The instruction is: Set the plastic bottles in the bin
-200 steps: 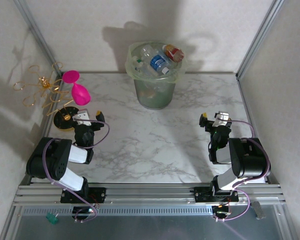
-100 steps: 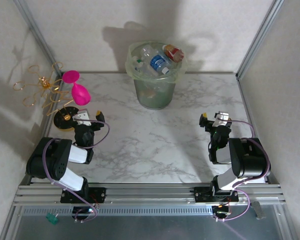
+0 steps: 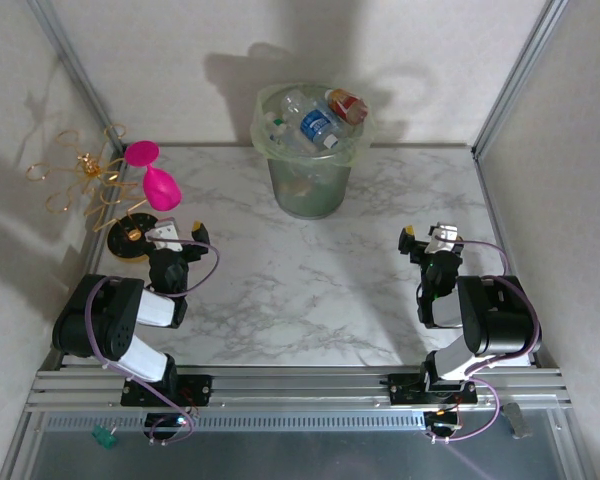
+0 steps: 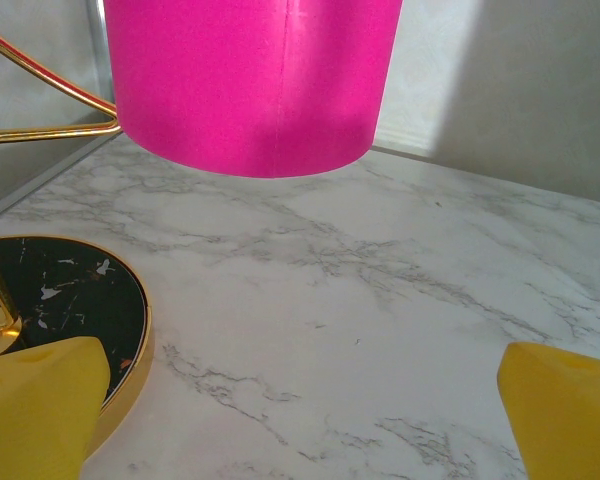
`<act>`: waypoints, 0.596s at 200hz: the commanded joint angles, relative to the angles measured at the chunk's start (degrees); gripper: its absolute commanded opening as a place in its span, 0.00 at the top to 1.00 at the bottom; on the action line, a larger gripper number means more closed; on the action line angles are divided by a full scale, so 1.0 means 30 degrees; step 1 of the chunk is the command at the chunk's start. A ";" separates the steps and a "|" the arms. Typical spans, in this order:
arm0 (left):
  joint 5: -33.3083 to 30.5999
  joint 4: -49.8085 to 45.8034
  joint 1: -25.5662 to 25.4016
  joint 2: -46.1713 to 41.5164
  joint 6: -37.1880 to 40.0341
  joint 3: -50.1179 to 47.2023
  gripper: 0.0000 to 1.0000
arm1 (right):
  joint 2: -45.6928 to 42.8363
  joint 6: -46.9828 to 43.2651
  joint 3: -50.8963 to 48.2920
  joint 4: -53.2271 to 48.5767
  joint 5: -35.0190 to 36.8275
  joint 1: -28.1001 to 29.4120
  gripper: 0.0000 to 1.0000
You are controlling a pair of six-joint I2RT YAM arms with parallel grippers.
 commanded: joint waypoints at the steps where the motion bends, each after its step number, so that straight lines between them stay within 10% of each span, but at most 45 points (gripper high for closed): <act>1: 0.0020 0.0148 0.0012 -0.0077 0.0260 0.0165 0.01 | 0.0028 -0.0153 0.0229 0.0230 -0.0165 -0.0130 0.01; 119: 0.0284 -0.0007 0.0158 -0.0049 0.0186 0.0254 0.01 | 0.0028 -0.0153 0.0229 0.0229 -0.0169 -0.0109 0.01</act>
